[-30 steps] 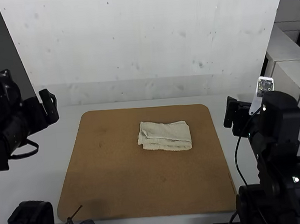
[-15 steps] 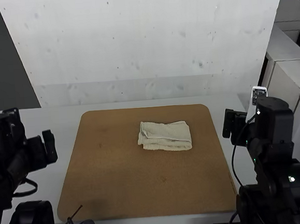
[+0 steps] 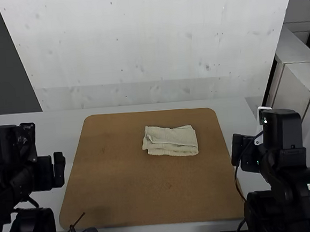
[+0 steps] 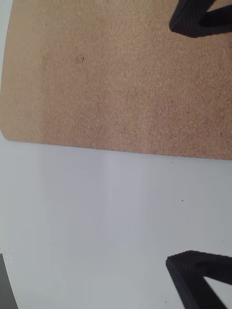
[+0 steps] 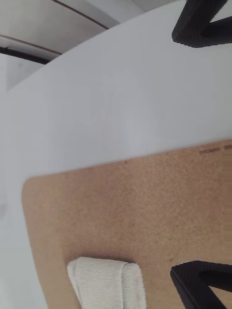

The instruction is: Fold the towel.

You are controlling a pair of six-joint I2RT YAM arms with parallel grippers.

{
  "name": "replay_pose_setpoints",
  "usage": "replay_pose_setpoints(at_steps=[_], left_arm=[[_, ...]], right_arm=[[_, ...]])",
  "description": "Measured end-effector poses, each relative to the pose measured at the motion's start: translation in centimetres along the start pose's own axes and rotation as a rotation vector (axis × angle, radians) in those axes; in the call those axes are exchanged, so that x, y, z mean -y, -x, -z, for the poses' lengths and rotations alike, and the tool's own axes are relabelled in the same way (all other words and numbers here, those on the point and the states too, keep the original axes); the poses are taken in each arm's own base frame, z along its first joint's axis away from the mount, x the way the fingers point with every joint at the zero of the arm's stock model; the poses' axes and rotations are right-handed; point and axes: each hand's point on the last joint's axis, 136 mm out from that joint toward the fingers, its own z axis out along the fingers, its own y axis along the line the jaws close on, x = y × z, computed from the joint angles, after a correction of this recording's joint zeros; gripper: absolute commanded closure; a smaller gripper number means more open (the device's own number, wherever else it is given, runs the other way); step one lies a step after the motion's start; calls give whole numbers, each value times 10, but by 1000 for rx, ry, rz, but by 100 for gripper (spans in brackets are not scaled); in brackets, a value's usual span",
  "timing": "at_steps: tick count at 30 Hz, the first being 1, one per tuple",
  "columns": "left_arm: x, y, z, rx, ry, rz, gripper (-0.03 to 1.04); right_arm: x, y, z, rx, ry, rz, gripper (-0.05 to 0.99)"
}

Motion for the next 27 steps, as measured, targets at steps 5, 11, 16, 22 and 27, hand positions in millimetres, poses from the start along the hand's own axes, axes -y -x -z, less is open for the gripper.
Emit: replay_pose_setpoints(at_steps=[5, 11, 16, 22, 27], left_arm=[[3, 0, 0, 0, -16, -2, 1], [4, 0, 0, 0, -22, 0, 1], [4, -1, 0, -4, -23, 0, 1], [4, -1, 0, -4, -23, 0, 1], [4, -1, 0, -4, -23, 0, 1]], right_arm=[[-7, -10, 5, -50, 46, -16, -3], [-13, -11, 6, -54, 78, -28, -3], [-14, -11, 6, -55, 87, -30, -3], [-14, -11, 6, -56, 88, -30, -3], [-14, -11, 6, -55, 88, -30, -3]])
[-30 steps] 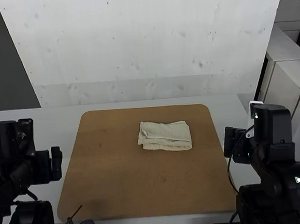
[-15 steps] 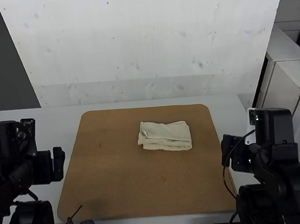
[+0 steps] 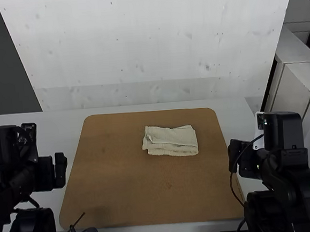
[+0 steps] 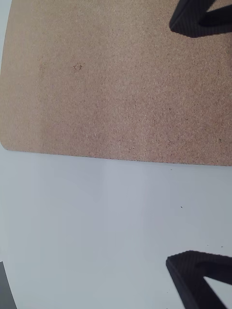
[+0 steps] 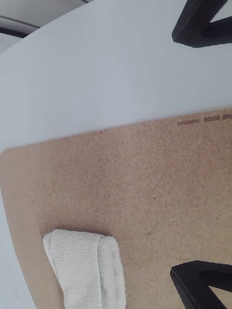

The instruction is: Fold the towel.

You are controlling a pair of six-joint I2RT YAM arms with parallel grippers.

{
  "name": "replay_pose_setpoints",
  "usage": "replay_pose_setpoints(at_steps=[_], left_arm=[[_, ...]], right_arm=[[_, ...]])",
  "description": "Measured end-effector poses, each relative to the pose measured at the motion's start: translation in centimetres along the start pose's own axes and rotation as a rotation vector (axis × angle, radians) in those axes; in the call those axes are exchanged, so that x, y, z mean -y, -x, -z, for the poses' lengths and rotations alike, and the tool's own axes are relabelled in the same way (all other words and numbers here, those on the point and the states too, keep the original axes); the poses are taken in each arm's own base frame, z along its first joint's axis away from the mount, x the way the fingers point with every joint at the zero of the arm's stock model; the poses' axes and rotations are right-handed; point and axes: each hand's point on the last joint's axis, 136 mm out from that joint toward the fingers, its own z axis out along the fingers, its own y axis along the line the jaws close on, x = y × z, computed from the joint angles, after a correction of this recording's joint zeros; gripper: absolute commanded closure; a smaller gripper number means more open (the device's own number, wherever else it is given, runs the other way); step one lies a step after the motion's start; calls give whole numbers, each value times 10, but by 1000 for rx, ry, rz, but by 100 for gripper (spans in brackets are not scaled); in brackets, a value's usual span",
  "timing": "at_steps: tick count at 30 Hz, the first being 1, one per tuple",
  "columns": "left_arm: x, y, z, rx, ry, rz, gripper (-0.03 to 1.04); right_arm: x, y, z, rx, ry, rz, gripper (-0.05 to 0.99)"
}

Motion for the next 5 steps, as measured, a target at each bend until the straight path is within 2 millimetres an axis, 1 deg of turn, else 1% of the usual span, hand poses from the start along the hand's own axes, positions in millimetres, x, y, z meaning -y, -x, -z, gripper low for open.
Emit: replay_pose_setpoints(at_steps=[5], left_arm=[[0, 0, 0, 0, 0, 0, 1]], right_arm=[[0, 0, 0, 0, 0, 0, -3]])
